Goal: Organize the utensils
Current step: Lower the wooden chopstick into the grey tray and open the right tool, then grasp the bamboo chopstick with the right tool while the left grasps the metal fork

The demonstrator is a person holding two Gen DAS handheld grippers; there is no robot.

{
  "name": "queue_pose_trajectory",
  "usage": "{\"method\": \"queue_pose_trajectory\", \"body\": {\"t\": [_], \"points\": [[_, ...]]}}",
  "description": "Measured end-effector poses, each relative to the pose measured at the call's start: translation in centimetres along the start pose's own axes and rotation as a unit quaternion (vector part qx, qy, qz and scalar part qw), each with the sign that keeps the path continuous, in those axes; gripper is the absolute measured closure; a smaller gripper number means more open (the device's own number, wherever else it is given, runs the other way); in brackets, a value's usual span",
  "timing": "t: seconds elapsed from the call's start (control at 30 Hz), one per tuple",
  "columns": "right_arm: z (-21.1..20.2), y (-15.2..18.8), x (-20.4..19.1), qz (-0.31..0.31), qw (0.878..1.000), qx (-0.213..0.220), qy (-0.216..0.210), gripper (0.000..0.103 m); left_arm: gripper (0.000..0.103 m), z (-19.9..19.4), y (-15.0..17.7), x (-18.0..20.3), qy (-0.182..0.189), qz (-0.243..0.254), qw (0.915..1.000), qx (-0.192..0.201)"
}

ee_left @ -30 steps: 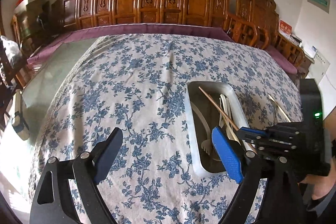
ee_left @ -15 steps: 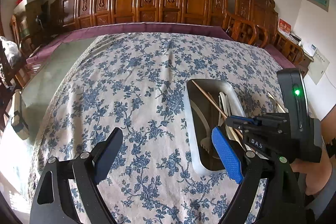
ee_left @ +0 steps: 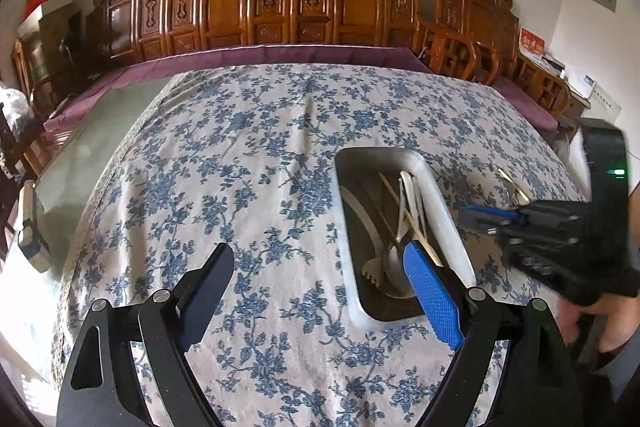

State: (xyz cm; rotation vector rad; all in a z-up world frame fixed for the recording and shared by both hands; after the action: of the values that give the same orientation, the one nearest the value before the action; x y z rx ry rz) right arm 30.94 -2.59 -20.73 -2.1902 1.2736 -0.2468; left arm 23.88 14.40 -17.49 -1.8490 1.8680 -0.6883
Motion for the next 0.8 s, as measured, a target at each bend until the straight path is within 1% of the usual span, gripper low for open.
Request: {"method": "queue_pose_trajectory", "body": {"t": [0.07,0.1,0.23,0.37,0.43,0.5,0.6,0.7,0.8], "points": [[-1.7,0.9,1.6,-0.006,1.0,0.009,0.011,0.076,0.02,0.1,0.2,0.9,0.002,0.009,1.0,-0.002],[-2.4,1.4,2.5,-0.007,1.0,0.011,0.016,0.074,0.02,0.2,0.3,1.2,0.003,0.013,0.9999,-0.003],[-5.0,3.9,7.4,-0.002,0.999,0.007,0.049,0.073,0.02,0.7,0.6,3.5,0.01,0.036,0.9993,-0.01],[-5.5,6.2,12.6,0.018,0.996,-0.013,0.082,0.073,0.02,1.5,0.4,6.0,0.018,0.054,0.9982,-0.018],[-5.0,7.3,15.6,0.035,0.995,-0.03,0.094,0.073,0.02,1.7,0.2,7.0,0.023,0.059,0.9978,-0.02],[-4.4,8.2,17.4,0.042,0.992,-0.04,0.108,0.073,0.02,2.1,0.0,8.4,0.028,0.066,0.9972,-0.021],[-2.8,9.6,20.3,0.064,0.989,-0.062,0.118,0.073,0.02,2.8,-0.4,10.3,0.035,0.074,0.9963,-0.025],[-1.4,9.8,21.8,0.079,0.988,-0.065,0.113,0.073,0.02,3.7,-0.5,12.1,0.041,0.08,0.9954,-0.031],[0.0,9.2,22.9,0.082,0.988,-0.066,0.109,0.073,0.02,4.8,-0.7,14.0,0.048,0.088,0.9941,-0.041]]}}
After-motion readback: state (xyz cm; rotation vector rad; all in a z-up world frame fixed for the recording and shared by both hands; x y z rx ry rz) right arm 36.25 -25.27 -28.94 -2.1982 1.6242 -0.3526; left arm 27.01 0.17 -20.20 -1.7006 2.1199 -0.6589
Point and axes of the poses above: each gripper's, at about its wrist camera, not at the fingertips, and z roughly the way its jaws point, x to its right, y to its underside, the point moved 2 cm from there along z, roughly the way its jaws point, and after that the axes turned 5 degrees about -x, right-handed, at the moved point
